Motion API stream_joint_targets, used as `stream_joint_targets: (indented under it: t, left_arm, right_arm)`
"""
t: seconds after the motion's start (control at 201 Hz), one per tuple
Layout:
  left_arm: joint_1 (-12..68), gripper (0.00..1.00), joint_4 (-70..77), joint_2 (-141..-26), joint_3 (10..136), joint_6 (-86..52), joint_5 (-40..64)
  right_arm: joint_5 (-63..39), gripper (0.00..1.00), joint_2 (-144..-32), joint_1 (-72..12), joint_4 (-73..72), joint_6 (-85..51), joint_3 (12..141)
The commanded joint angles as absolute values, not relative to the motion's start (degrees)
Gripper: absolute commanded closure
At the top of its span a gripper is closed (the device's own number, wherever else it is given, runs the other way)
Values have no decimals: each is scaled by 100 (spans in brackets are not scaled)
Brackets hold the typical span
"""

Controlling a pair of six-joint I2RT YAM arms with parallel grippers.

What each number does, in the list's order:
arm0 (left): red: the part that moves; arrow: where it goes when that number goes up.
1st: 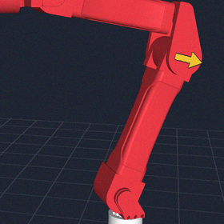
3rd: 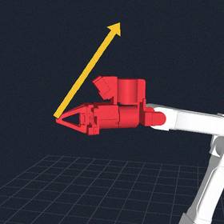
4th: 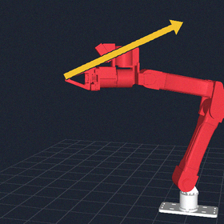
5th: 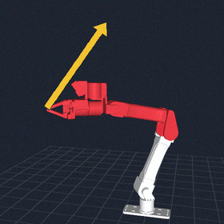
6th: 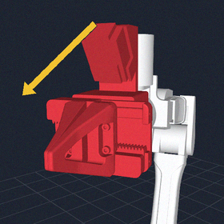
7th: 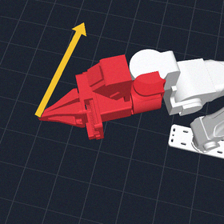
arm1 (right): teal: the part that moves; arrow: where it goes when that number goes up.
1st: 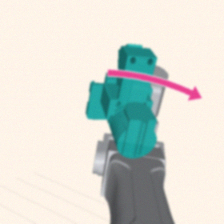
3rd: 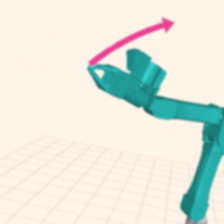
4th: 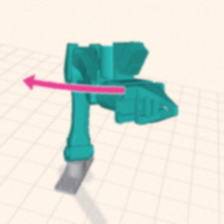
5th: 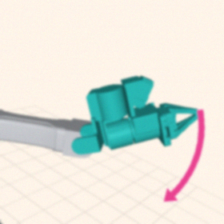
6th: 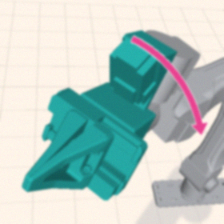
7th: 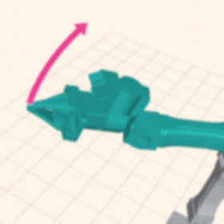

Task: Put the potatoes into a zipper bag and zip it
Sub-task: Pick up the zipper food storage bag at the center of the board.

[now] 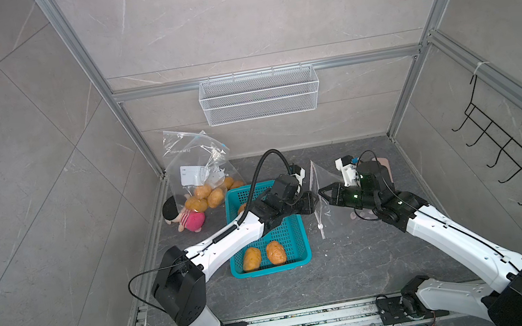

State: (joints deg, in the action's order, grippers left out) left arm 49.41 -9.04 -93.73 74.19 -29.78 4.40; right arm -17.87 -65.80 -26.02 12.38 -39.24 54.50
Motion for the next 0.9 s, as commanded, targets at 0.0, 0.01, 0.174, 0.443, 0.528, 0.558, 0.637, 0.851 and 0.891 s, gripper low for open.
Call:
stream_joint_targets:
  t: [0.0,0.01,0.174,0.443,0.528,0.558,0.637,0.851,0.891]
  left_arm:
    - [4931,71,-559,-9245,7392,-2930,393]
    - [4931,74,-551,-9255,7398,-2930,412]
    - [4931,100,-455,-9141,7316,-2947,477]
    - [4914,100,-2188,-7979,7738,-1798,-923]
    - [4896,100,-3230,-7354,8082,-1205,-1844]
    - [4896,100,-3627,-7108,8247,-992,-2157]
    - [4896,100,-4683,-6490,8813,-722,-3425]
    - [4896,100,-6851,-5321,10559,-538,-6361]
    - [4896,100,-7190,-5278,10778,-481,-6895]
  right_arm:
    - [-1839,100,-6429,-2635,1362,-3815,5319]
    - [-1837,100,-6422,-2634,1369,-3810,5316]
    - [-1900,100,-6381,-2636,1390,-3789,5314]
    - [-1837,44,-5959,-2628,2043,-2947,5935]
    - [-1632,40,-5671,-2628,2138,-2732,5977]
    - [-1583,39,-5597,-2633,2145,-2678,5973]
    - [-1474,38,-5494,-2628,2147,-2634,5905]
    - [-1340,38,-6091,-2630,2366,-2729,5807]
    - [-1364,38,-6219,-2637,2339,-2780,5756]
